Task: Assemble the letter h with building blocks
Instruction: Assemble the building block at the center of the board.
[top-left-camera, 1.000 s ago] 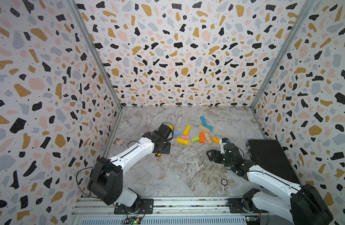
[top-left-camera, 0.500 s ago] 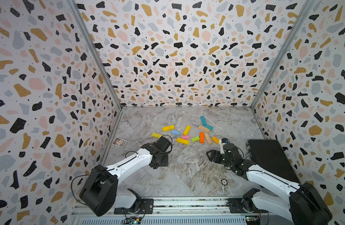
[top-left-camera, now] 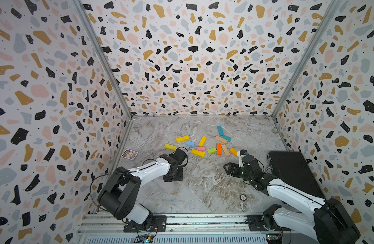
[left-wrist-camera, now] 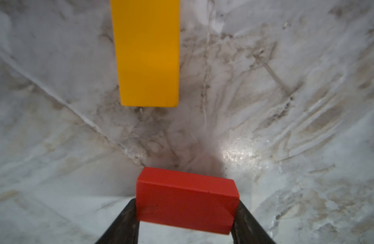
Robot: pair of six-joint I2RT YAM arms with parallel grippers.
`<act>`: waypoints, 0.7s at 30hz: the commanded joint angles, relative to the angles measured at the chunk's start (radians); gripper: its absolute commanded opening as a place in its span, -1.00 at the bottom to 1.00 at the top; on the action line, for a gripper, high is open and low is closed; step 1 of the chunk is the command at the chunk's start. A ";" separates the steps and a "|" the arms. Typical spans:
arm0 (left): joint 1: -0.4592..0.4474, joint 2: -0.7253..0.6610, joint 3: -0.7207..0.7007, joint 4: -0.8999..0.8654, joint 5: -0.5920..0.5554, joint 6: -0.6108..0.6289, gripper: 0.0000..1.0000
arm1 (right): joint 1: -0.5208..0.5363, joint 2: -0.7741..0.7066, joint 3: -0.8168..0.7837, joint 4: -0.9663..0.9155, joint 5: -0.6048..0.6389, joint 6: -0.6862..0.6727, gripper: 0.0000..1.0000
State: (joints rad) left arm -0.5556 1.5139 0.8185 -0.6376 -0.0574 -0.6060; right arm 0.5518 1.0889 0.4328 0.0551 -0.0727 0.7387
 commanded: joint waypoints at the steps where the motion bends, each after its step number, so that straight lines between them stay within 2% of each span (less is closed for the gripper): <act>1: 0.021 0.019 0.033 0.018 0.000 0.030 0.01 | 0.005 -0.020 0.001 -0.008 0.006 0.002 0.68; 21: 0.057 0.090 0.096 0.026 -0.012 0.093 -0.03 | 0.005 -0.010 0.000 -0.004 0.005 0.002 0.68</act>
State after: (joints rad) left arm -0.5053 1.5948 0.8837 -0.6117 -0.0612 -0.5339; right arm 0.5518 1.0889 0.4328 0.0551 -0.0742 0.7387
